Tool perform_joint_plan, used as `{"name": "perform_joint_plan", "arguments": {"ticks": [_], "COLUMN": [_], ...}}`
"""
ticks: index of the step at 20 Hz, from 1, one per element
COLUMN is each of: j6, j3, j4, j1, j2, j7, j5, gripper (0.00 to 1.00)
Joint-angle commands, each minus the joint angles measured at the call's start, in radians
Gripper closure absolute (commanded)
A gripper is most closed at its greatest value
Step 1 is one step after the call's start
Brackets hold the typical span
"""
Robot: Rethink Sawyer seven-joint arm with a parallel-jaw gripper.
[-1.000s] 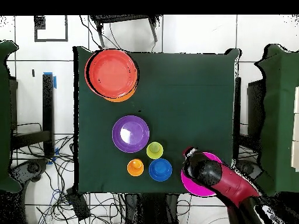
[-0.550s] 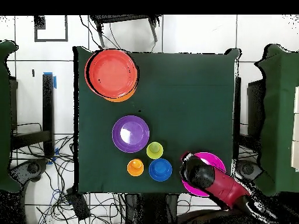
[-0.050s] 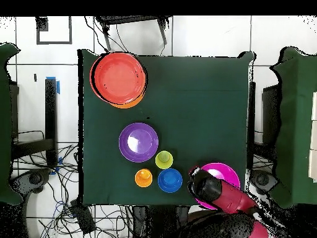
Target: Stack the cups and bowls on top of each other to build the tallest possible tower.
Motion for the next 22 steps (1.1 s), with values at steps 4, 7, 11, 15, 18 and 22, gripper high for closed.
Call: {"name": "perform_joint_plan", "arguments": {"ticks": [4,7,11,15,18,22], "j6": [-0.093,-0.145,0.003,0.195,0.286,0.406], "j3": [0.045,0.063,0.026,-0.007,-0.050,-0.044], "j4": [-0.068,-0.073,-0.090,-0.153,-0.214,-0.261], "j1": [-0.001,-0.018,0.044,0.112,0.184,0.223], "j2": [0.088,0.095,0.006,-0.148,-0.233,-0.335], "j7": [0.163,0.156,0.114,0.015,-0.041,-0.115], "j5": [0.037,0.015,0.032,0.005,-0.032,-0.076], "gripper": [0.00,1.00,1.00,1.00,1.00,1.00]}}
